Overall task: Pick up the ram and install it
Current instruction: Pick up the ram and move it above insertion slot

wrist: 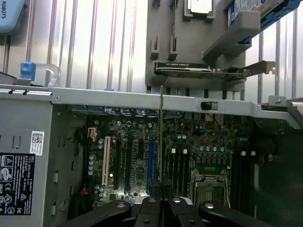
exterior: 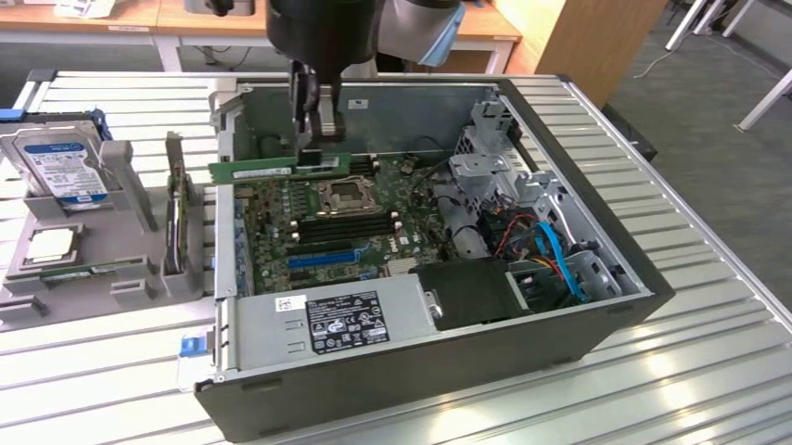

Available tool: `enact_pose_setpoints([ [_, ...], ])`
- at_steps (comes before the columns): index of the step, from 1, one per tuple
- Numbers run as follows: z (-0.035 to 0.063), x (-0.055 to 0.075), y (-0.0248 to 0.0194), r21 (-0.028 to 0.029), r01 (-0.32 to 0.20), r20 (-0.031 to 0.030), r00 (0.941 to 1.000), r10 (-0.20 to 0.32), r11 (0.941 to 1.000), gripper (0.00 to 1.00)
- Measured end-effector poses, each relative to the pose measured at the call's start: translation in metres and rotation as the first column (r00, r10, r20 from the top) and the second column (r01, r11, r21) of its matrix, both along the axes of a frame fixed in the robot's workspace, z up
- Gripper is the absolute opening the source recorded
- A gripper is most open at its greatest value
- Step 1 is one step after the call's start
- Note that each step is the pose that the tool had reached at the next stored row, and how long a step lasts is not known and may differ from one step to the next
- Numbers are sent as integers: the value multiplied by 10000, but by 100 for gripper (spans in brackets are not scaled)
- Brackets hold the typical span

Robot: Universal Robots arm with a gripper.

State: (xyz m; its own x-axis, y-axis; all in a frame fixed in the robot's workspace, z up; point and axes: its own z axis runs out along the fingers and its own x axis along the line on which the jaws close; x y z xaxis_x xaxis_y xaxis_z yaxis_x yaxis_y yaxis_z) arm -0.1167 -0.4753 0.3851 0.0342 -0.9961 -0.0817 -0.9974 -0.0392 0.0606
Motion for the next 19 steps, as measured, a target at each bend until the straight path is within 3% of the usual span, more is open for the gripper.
enact_pose_setpoints([
  [19, 0, 441, -17, 1, -40, -22, 10000, 40, 10000, 12],
])
